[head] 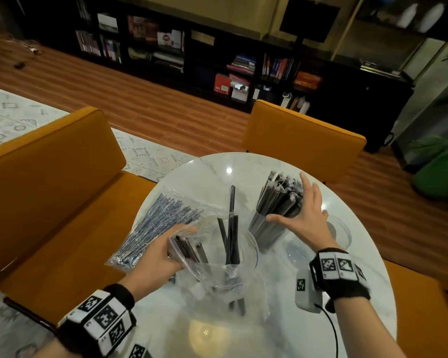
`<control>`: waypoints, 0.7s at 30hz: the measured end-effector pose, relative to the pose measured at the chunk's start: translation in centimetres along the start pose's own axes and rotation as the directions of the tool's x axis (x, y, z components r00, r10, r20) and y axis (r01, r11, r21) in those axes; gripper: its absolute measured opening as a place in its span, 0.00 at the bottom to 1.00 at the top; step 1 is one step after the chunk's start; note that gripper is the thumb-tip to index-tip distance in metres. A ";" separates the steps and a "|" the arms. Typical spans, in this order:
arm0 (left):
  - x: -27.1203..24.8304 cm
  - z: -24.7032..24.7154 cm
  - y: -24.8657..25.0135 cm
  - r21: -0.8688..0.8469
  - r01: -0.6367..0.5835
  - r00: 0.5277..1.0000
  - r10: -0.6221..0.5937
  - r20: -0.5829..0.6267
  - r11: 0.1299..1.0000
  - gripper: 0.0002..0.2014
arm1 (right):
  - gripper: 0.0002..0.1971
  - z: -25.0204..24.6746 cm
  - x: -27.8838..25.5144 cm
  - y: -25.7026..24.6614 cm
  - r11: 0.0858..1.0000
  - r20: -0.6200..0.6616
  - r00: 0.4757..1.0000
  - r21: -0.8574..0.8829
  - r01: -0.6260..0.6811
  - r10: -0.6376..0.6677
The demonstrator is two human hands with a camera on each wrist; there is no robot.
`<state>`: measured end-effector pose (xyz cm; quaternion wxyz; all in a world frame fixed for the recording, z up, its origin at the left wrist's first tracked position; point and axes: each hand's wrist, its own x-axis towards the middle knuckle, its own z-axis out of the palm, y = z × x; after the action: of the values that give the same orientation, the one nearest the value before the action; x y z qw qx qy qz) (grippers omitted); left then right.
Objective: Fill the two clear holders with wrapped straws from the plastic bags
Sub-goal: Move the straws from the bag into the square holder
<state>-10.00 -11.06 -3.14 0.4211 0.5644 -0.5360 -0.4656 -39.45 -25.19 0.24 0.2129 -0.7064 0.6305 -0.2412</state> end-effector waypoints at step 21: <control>0.3 0.2 0.5 0.024 -0.014 1.000 0.014 -0.002 1.000 0.27 | 0.32 -1.2 5.8 -5.1 0.947 -0.003 0.999 -0.318 0.050 -0.054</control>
<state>-10.28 -11.44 -2.67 0.4182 0.5659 -0.5452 -0.4556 -35.63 -30.38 4.74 0.0863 -0.7465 0.6434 -0.1462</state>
